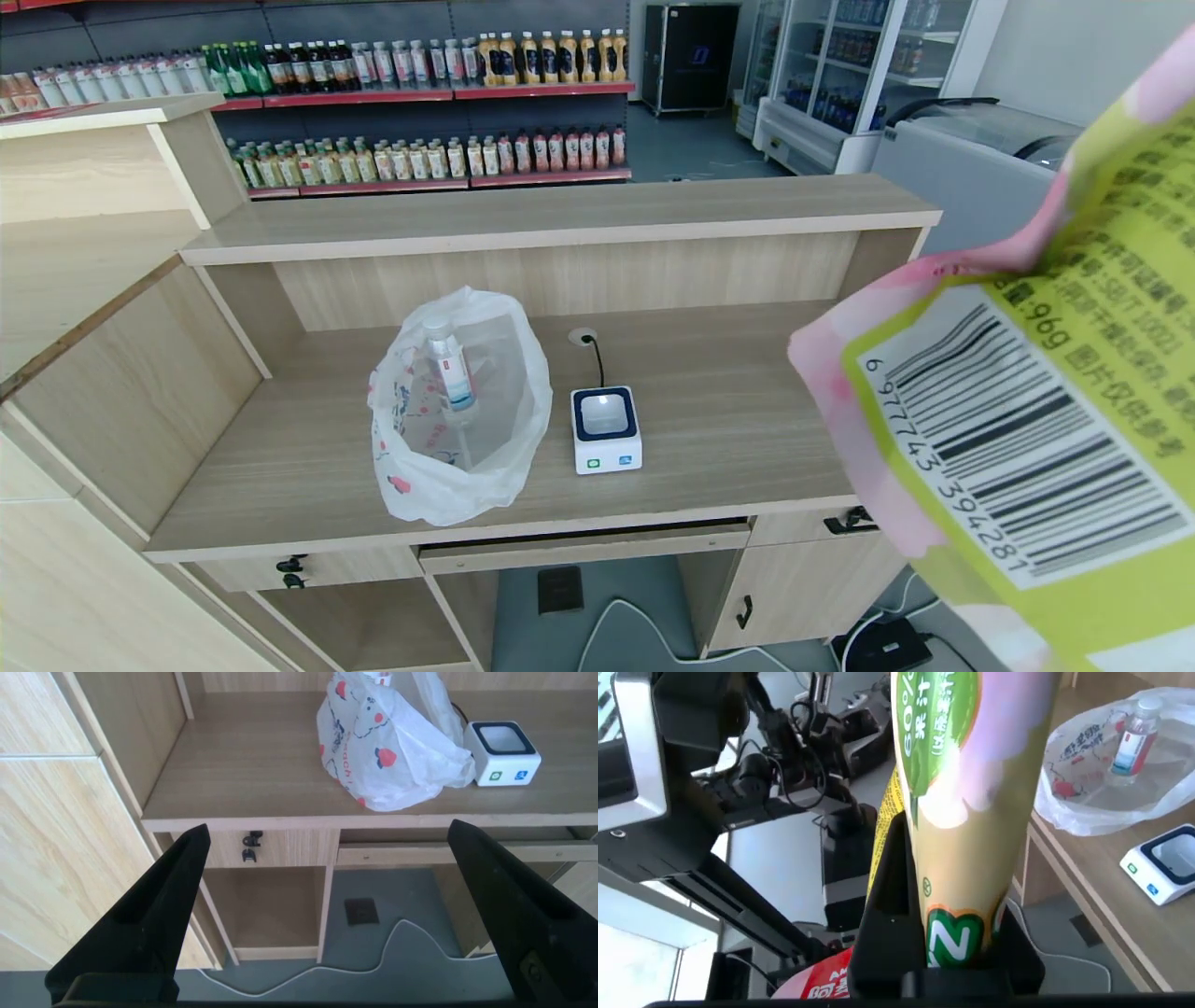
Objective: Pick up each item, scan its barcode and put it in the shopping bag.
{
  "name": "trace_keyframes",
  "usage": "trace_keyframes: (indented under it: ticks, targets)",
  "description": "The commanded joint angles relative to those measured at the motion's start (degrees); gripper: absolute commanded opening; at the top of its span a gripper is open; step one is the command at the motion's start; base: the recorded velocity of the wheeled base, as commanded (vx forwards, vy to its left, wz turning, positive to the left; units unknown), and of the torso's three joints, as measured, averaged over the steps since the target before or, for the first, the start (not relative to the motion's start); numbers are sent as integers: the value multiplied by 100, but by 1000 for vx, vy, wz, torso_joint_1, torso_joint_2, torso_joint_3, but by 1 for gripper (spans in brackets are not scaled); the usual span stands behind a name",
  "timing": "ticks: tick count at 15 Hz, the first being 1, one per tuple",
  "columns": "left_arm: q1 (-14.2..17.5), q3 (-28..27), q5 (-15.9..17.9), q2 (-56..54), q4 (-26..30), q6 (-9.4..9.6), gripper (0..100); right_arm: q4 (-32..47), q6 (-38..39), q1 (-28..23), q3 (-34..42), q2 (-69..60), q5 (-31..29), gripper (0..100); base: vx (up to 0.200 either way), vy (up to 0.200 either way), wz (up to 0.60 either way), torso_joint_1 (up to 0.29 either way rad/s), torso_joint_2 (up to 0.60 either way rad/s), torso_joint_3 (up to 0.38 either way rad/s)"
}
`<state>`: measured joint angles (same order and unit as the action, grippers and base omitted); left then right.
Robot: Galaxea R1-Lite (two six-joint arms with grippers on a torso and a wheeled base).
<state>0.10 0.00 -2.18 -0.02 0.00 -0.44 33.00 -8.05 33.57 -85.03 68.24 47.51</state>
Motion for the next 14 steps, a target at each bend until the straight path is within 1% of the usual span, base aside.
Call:
trace_keyframes:
  ticks: [1, 12, 14]
  targets:
    - [-1, 0, -2, 2, 0, -9, 100, 66, -92, 88, -40, -13, -5, 0, 0, 0, 0, 0, 0, 0]
    - [-1, 0, -2, 2, 0, 0, 100, 66, -92, 44, -40, -285, -22, 0, 0, 0, 0, 0, 0, 0]
    - [-1, 0, -2, 2, 0, -9, 100, 66, -109, 44, -5, -285, -145, 0, 0, 0, 0, 0, 0, 0]
